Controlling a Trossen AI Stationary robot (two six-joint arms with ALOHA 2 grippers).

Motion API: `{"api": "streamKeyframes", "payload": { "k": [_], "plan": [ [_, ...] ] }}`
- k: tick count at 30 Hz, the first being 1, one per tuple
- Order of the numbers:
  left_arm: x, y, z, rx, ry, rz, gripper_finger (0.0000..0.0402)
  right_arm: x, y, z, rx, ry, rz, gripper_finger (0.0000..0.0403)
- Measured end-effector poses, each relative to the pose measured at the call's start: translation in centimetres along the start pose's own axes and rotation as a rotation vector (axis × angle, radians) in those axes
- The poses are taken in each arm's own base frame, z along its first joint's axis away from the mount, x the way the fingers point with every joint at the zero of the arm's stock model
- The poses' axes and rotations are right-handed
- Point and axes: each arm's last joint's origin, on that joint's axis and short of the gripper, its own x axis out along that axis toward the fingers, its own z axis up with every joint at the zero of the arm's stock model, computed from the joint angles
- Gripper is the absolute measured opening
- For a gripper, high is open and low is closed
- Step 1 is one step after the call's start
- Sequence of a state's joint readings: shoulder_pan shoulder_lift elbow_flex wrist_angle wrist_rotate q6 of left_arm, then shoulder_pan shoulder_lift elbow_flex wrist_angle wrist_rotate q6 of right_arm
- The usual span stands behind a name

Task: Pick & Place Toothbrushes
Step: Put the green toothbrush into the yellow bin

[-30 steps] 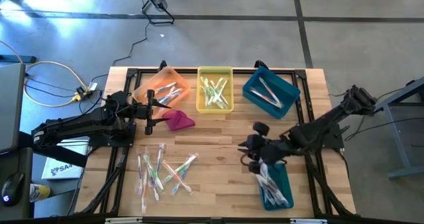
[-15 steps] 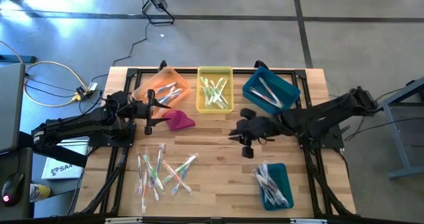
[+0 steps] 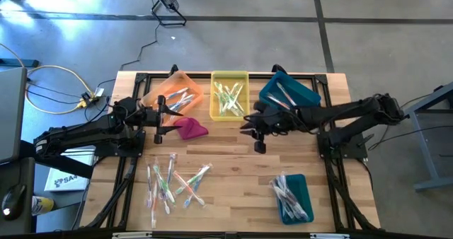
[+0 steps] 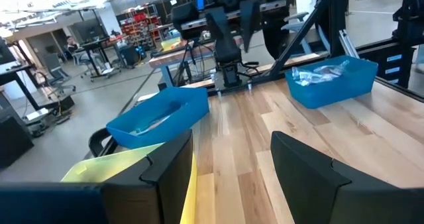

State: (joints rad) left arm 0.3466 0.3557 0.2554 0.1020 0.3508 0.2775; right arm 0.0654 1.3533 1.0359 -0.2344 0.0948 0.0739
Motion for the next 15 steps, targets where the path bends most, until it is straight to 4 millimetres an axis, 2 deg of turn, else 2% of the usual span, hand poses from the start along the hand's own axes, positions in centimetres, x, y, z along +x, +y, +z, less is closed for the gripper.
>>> {"api": "streamKeyframes", "payload": {
  "k": [8,15],
  "plan": [
    [0.0,0.1,0.0,-0.146,0.007,0.042,0.0198,0.1,-2.1,0.1,-0.001,0.001,-0.043,0.0055],
    [0.0,0.1,0.0,-0.155,0.008,0.04,0.0198,0.2,-3.0,0.1,0.011,0.003,-0.042,0.0055]
  ]
}}
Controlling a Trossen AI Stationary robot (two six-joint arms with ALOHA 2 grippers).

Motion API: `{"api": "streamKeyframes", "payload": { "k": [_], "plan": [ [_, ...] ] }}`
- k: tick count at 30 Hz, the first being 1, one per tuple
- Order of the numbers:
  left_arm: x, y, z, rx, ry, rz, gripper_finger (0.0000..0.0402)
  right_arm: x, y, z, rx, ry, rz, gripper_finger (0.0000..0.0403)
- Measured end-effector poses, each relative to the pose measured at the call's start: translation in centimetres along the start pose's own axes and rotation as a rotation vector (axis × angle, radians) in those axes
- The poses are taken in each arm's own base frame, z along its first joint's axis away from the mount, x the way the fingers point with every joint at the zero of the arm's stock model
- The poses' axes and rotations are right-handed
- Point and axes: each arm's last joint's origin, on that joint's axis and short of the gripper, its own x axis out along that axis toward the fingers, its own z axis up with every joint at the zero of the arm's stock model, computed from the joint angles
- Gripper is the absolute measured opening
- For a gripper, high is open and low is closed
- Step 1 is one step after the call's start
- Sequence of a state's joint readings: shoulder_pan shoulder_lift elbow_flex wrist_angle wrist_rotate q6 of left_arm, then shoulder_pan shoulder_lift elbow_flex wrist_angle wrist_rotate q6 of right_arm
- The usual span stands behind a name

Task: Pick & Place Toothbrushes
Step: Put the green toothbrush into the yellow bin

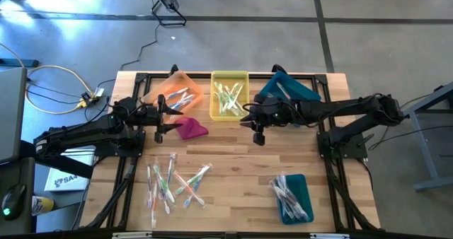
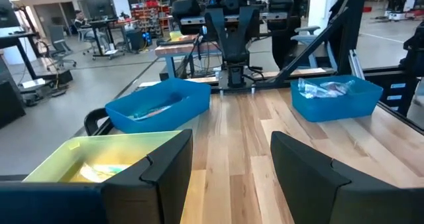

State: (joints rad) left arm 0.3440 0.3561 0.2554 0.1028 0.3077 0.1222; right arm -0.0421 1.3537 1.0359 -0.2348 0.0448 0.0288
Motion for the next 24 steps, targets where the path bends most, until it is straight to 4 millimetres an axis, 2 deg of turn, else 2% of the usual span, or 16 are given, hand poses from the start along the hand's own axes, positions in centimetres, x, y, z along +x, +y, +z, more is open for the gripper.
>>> {"api": "streamKeyframes", "payload": {
  "k": [6,12,17,24],
  "plan": [
    [0.7,-1.2,-0.2,-0.013,0.022,-0.067,0.0198,0.0,-0.6,0.0,0.011,0.0,-0.02,0.0055],
    [2.1,-3.1,-1.1,-0.017,0.133,-0.06,0.0198,0.0,-0.6,0.1,0.015,-0.014,-0.021,0.0055],
    [2.9,-5.0,-1.8,-0.127,0.225,-0.085,0.0198,0.0,-0.6,0.3,0.016,-0.029,-0.021,0.0055],
    [4.1,-7.4,-0.6,-0.171,0.366,-0.113,0.0198,0.0,-0.6,0.3,0.016,-0.029,-0.022,0.0055]
  ]
}}
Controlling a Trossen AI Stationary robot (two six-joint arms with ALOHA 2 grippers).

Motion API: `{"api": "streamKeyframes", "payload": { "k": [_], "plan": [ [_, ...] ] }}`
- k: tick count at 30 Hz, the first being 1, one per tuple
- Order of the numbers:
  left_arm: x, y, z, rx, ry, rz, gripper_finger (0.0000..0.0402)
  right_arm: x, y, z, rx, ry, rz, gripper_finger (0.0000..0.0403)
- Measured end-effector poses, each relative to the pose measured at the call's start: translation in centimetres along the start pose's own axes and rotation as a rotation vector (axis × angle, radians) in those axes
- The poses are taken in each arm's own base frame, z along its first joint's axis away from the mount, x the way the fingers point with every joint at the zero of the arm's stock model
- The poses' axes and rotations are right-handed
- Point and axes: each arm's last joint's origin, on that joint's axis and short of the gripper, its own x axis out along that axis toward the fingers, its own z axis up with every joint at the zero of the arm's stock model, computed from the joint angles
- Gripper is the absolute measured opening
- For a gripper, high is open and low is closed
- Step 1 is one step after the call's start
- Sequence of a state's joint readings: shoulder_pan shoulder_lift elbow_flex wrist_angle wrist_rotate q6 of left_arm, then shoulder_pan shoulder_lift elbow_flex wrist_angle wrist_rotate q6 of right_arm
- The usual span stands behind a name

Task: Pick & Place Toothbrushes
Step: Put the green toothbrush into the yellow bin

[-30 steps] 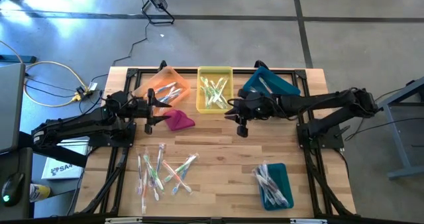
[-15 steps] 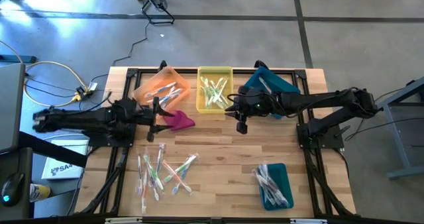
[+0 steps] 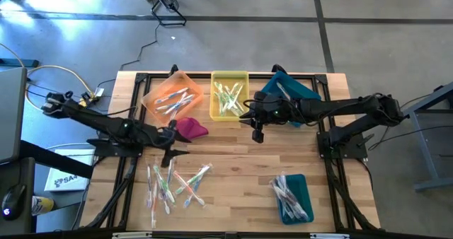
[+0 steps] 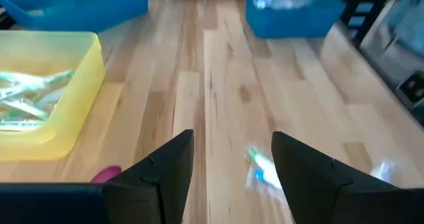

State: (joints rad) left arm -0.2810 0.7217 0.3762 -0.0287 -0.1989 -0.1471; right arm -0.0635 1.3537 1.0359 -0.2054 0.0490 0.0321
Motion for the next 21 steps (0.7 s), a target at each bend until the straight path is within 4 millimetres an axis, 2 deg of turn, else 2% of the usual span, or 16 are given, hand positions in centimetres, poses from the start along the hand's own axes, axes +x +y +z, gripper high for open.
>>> {"api": "streamKeyframes", "payload": {
  "k": [4,11,15,21],
  "plan": [
    [0.7,-1.0,1.5,0.038,0.077,0.028,0.0198,0.0,0.0,0.0,-0.001,0.0,0.0,0.0055],
    [2.4,-1.8,3.4,0.081,0.353,0.083,0.0198,0.0,0.0,-0.2,-0.004,0.022,-0.001,0.0055],
    [3.5,-2.2,3.4,0.045,0.56,0.068,0.0198,0.0,0.0,-0.3,-0.004,0.032,-0.001,0.0055],
    [5.4,-3.1,2.2,-0.098,0.714,-0.044,0.0198,0.0,0.0,-0.3,-0.004,0.032,-0.001,0.0055]
  ]
}}
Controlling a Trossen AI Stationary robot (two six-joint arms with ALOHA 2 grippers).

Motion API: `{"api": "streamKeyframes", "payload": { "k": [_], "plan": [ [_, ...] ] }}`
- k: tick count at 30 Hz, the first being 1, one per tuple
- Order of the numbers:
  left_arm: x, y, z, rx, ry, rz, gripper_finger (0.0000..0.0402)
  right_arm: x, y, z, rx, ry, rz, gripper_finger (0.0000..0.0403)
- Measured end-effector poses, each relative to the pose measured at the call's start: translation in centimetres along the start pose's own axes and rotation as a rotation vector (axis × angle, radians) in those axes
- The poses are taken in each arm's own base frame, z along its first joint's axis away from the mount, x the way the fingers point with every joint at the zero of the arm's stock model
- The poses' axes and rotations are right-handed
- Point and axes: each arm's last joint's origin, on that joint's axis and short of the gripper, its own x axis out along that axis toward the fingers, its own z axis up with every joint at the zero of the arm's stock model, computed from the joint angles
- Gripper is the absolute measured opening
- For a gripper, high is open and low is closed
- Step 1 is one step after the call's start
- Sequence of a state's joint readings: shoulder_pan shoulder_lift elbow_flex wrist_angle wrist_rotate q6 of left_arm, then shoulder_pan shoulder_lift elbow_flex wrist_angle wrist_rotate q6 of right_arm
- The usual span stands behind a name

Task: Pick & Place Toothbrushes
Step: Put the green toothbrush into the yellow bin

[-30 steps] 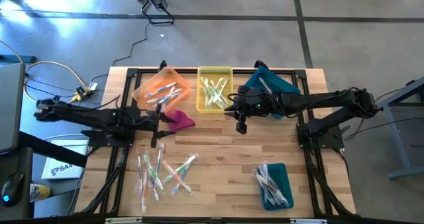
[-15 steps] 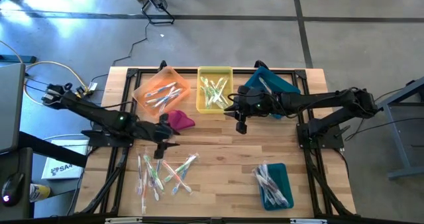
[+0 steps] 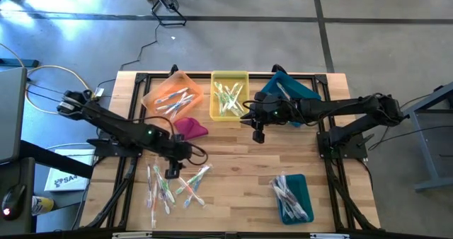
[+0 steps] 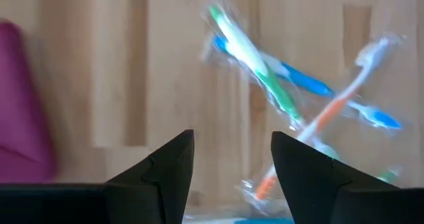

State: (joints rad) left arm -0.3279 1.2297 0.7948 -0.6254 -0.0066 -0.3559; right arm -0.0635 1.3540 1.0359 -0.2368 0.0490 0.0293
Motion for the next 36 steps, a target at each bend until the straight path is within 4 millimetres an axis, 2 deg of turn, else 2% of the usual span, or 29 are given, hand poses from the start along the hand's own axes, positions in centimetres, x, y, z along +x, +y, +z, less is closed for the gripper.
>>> {"api": "streamKeyframes", "payload": {
  "k": [5,15,25,36],
  "plan": [
    [1.7,-0.1,0.1,-0.082,0.061,-0.006,0.0198,0.0,0.0,0.0,0.0,0.0,0.0,0.0055],
    [4.7,-2.1,1.3,-0.057,-0.045,-0.047,0.0198,0.0,0.0,0.0,0.0,0.0,0.0,0.0055],
    [6.9,-3.5,0.5,-0.141,-0.018,0.001,0.0198,0.0,0.0,0.0,0.0,0.0,0.0,0.0055],
    [8.8,-3.6,0.0,-0.193,0.035,0.046,0.0198,0.0,0.0,-0.1,0.0,0.008,-0.001,0.0055]
  ]
}}
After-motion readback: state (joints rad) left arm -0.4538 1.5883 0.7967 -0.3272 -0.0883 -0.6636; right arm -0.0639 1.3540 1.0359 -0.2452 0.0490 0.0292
